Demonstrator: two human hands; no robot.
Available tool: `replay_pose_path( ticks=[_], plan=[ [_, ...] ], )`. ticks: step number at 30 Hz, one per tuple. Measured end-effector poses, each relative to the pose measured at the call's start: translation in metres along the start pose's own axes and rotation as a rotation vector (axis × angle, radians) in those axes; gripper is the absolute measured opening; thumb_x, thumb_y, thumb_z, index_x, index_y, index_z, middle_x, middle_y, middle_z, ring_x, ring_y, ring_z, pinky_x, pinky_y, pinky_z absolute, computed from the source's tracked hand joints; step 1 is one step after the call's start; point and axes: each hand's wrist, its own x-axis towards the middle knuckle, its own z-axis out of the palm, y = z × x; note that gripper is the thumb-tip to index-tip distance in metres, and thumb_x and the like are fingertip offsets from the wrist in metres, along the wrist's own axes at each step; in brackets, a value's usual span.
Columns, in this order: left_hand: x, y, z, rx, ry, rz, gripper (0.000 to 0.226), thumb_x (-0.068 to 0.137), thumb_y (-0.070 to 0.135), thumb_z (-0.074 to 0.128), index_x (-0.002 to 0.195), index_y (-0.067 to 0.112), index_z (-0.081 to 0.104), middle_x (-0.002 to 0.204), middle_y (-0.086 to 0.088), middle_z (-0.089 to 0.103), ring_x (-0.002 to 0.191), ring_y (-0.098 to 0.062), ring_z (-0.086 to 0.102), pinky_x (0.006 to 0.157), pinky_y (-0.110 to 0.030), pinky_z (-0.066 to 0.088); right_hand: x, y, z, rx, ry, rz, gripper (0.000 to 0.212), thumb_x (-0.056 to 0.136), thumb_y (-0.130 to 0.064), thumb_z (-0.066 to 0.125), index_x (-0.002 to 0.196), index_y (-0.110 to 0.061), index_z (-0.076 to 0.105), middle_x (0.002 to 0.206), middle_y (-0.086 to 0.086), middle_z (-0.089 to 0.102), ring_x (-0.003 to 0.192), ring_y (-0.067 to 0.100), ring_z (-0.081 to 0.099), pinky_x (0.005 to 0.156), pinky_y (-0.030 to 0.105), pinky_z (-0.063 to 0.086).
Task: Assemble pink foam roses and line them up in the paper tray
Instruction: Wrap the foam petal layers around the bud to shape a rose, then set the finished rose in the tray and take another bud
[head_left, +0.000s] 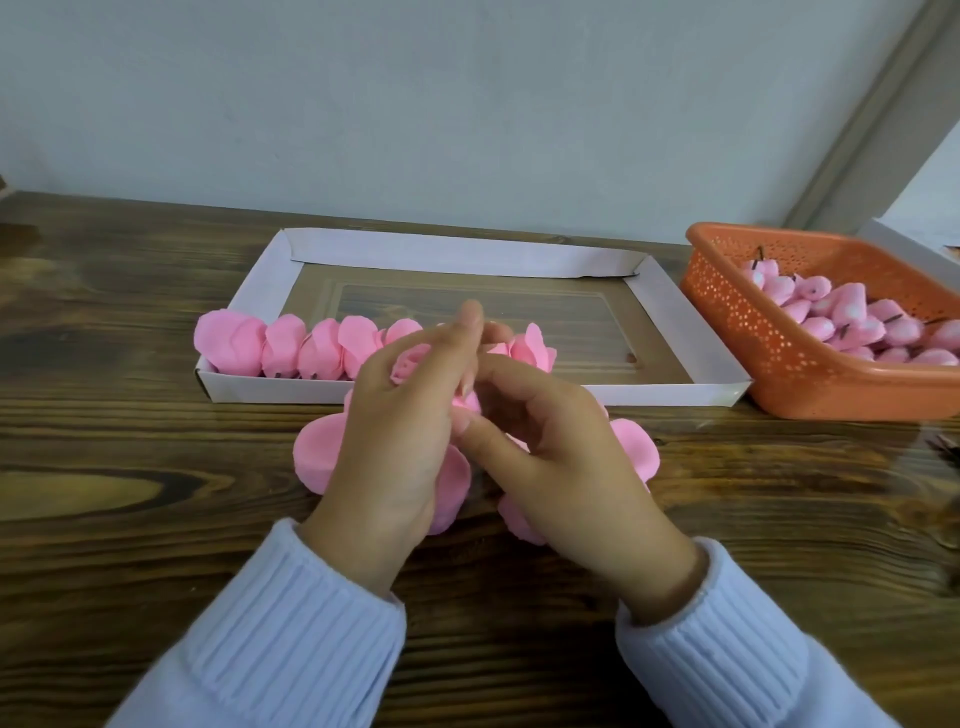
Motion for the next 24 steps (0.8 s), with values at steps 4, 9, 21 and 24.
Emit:
replay_pose_path(
  ticks=[4,9,21,24],
  plan=[
    [0.000,-0.003,0.003,-0.042,-0.012,0.029,0.041,0.076,0.050,0.052,0.049,0.021,0.046,0.095,0.002,0.073,0.092,-0.009,0.070,0.072,-0.025,0.056,-0.002,0.000,0.006,-0.172,0.128,-0.112,0.022,0.089,-0.012,0.064,0.111,-0.011,0.065,0.090,-0.003,0.071,0.079,0.011,0.066,0.070,0.020,0.050],
    [0.001,-0.005,0.004,-0.186,-0.104,-0.016,0.038,0.084,0.042,0.047,0.054,0.018,0.048,0.089,0.004,0.069,0.097,-0.004,0.068,0.081,-0.026,0.056,-0.004,0.000,0.007,-0.414,0.246,-0.186,0.026,0.084,-0.012,0.067,0.110,-0.011,0.064,0.082,-0.016,0.053,0.073,0.004,0.050,0.068,0.007,0.038],
    [0.002,-0.003,0.003,-0.049,-0.039,-0.044,0.040,0.082,0.056,0.048,0.098,0.022,0.062,0.097,0.002,0.071,0.089,-0.012,0.070,0.076,-0.029,0.054,0.003,-0.026,0.000,-0.507,0.013,0.039,0.026,0.088,-0.012,0.063,0.078,-0.032,0.050,0.075,-0.011,0.054,0.073,0.009,0.051,0.070,0.026,0.042],
    [0.005,0.000,0.001,-0.043,0.119,-0.040,0.042,0.082,0.058,0.039,0.104,0.028,0.058,0.099,0.002,0.071,0.099,-0.014,0.066,0.091,-0.039,0.041,0.020,-0.022,-0.028,-0.476,0.006,0.150,0.035,0.088,-0.020,0.066,0.062,-0.026,0.044,0.057,-0.010,0.053,0.055,0.003,0.048,0.057,0.016,0.040]
  ],
)
